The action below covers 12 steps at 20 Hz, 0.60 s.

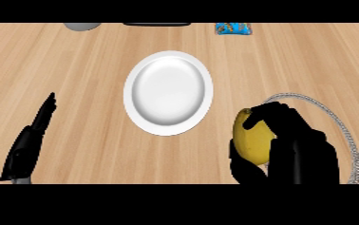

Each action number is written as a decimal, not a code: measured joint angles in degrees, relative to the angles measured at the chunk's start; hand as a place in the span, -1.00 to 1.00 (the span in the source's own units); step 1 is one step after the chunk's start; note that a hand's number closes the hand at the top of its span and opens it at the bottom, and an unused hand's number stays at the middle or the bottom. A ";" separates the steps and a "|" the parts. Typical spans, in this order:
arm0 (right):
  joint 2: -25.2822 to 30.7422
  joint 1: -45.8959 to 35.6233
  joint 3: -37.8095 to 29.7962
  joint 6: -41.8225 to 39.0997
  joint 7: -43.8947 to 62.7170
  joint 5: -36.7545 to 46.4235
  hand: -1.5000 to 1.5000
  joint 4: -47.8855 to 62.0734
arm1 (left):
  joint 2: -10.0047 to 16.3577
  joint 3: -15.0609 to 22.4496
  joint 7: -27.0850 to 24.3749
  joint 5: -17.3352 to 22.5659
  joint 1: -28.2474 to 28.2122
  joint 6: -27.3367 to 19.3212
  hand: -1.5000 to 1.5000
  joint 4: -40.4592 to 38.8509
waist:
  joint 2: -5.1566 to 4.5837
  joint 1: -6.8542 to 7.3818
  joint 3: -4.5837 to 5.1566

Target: Pick the lemon from the placemat and place it in the plate

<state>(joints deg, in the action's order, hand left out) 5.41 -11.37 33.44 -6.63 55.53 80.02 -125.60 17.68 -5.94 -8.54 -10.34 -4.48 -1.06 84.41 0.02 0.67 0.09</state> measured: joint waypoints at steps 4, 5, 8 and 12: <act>-3.25 -11.17 -0.56 -0.26 2.53 -3.17 1.00 8.26 | -0.17 0.12 1.38 -0.13 0.84 0.58 0.00 0.94 | -0.06 0.22 -0.03; -3.67 -14.08 -1.59 0.10 2.91 -4.68 1.00 10.58 | 0.08 -0.11 1.69 0.21 0.89 1.09 0.00 1.09 | -0.09 0.37 -0.02; -4.44 -21.16 -3.18 2.12 4.44 -8.97 1.00 17.84 | -0.42 -0.15 0.90 -0.18 1.48 0.77 0.00 -0.10 | -0.17 0.61 -0.03; -4.87 -28.31 -4.76 6.31 5.35 -14.45 1.00 29.27 | 0.00 -0.36 1.01 -0.19 1.50 1.44 0.00 0.36 | -0.28 1.13 -0.04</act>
<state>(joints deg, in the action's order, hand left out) 0.54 -39.68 28.68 -0.32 60.88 65.57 -96.33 17.68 -6.30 -7.53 -10.53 -2.98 0.38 84.77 -0.25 1.79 0.05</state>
